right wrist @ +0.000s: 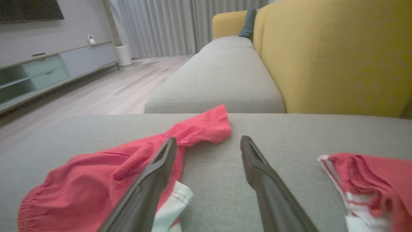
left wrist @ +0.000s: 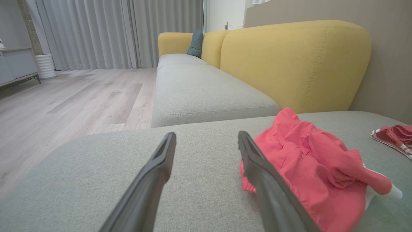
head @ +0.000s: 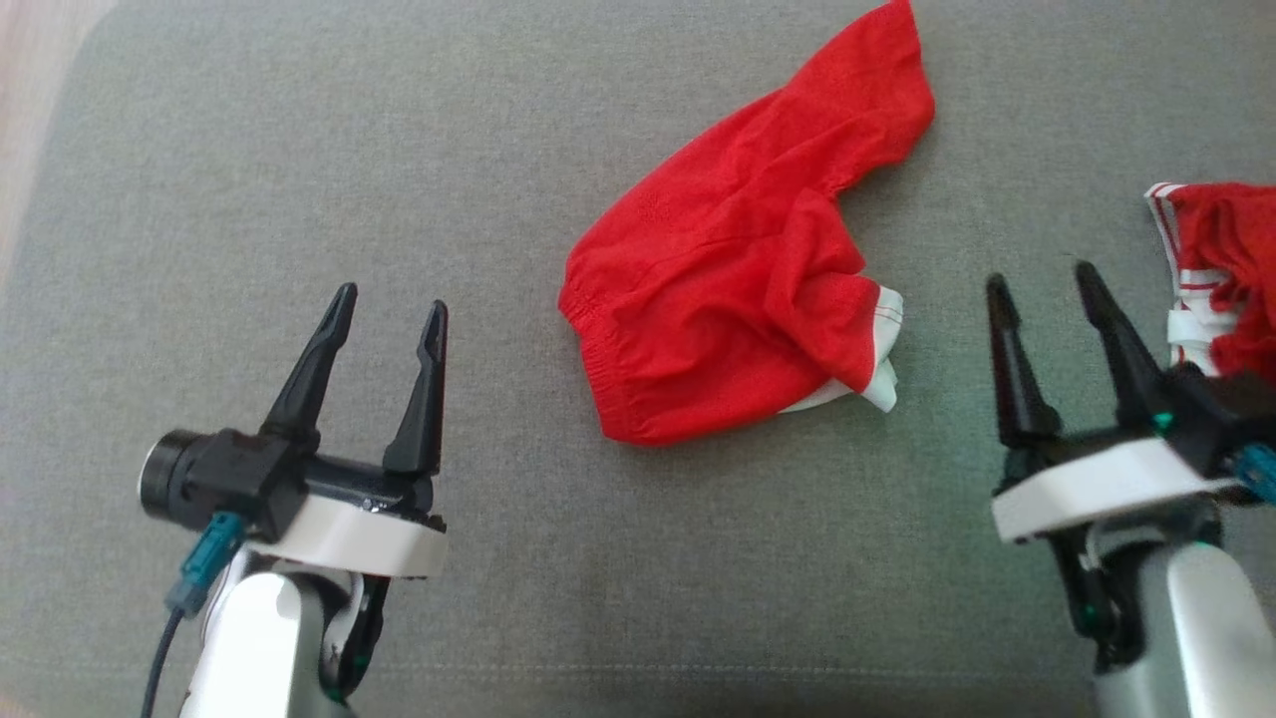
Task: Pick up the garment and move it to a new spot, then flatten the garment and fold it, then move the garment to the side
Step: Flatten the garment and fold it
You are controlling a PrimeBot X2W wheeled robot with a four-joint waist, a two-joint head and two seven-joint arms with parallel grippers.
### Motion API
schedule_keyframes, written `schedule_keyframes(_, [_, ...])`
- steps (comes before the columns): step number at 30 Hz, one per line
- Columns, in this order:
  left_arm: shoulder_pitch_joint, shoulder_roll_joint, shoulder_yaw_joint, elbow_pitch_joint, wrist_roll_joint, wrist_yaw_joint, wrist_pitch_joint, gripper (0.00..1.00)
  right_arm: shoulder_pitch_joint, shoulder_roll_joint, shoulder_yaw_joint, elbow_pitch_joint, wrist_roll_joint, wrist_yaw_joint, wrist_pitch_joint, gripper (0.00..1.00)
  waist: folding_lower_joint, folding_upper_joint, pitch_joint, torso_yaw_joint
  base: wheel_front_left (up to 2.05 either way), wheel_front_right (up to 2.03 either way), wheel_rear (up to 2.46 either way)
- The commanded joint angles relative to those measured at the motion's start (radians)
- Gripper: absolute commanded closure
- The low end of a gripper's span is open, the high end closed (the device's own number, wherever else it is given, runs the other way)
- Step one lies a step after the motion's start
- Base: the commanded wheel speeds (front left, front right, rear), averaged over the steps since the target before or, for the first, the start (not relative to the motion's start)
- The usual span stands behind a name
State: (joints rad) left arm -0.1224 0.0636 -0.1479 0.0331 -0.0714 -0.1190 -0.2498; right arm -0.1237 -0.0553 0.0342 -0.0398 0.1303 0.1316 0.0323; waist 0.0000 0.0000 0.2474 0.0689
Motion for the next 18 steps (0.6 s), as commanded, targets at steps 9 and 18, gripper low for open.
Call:
schedule_keyframes(9, [-0.002,0.021,0.041,-0.039,0.012,0.007,-0.012,0.0,0.04,0.0,-0.034,-0.054,0.0,-0.001,0.017,0.0,0.0,0.0,-0.007,-0.009,0.0,0.0,0.0])
schedule_keyframes(18, [-0.001,0.022,0.038,-0.039,0.012,0.007,-0.012,0.0,0.037,0.002,-0.029,-0.046,0.005,-0.001,0.017,0.0,0.0,0.0,-0.006,-0.006,0.0,0.0,0.0])
